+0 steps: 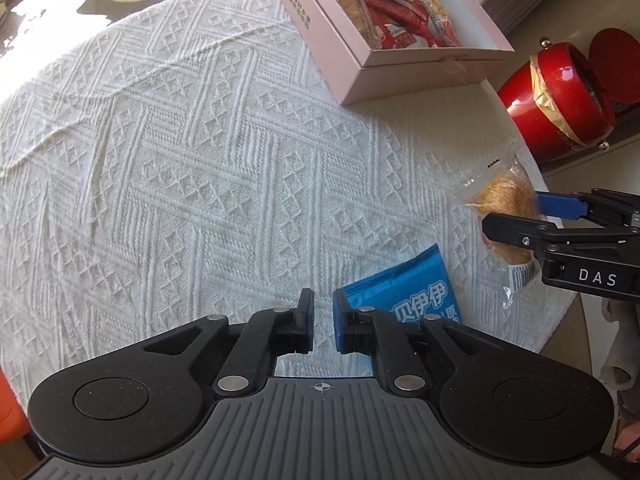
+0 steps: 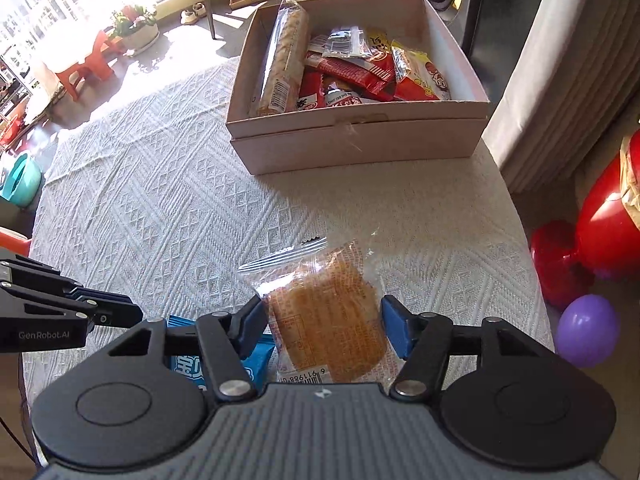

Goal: Organize snacks

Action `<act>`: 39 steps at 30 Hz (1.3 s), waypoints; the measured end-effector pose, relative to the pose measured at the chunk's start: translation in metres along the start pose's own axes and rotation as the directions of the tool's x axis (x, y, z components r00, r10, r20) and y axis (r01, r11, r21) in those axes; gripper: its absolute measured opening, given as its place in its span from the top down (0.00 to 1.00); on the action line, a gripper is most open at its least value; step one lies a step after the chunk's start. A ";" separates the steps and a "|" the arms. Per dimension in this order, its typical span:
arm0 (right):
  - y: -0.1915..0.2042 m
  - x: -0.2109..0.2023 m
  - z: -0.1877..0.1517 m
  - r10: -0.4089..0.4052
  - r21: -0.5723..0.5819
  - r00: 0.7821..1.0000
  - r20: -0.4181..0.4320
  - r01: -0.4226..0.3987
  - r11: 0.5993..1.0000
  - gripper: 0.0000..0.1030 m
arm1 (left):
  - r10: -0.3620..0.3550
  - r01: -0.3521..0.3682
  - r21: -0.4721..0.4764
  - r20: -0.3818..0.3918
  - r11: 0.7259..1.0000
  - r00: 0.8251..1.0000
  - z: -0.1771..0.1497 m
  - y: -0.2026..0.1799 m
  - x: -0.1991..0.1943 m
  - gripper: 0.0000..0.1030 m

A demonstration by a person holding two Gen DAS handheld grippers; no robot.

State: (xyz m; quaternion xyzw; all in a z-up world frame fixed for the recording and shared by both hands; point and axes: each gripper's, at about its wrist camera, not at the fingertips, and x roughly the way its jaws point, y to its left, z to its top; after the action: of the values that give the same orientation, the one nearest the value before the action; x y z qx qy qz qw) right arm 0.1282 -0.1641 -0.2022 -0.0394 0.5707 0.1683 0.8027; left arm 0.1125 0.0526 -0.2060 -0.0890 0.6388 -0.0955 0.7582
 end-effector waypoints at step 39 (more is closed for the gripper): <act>-0.030 -0.021 -0.079 -0.033 -0.040 0.999 -0.001 0.033 0.999 0.27 | 0.203 -0.160 -0.315 0.107 0.935 0.973 -0.041 -0.042 0.022 0.60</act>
State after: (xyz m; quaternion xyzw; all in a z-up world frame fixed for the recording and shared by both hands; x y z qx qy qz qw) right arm 0.0606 -0.2176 -0.2134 -0.0651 0.5672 0.1664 0.8040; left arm 0.0746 0.0054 -0.2231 -0.1517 0.5975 0.0811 0.7832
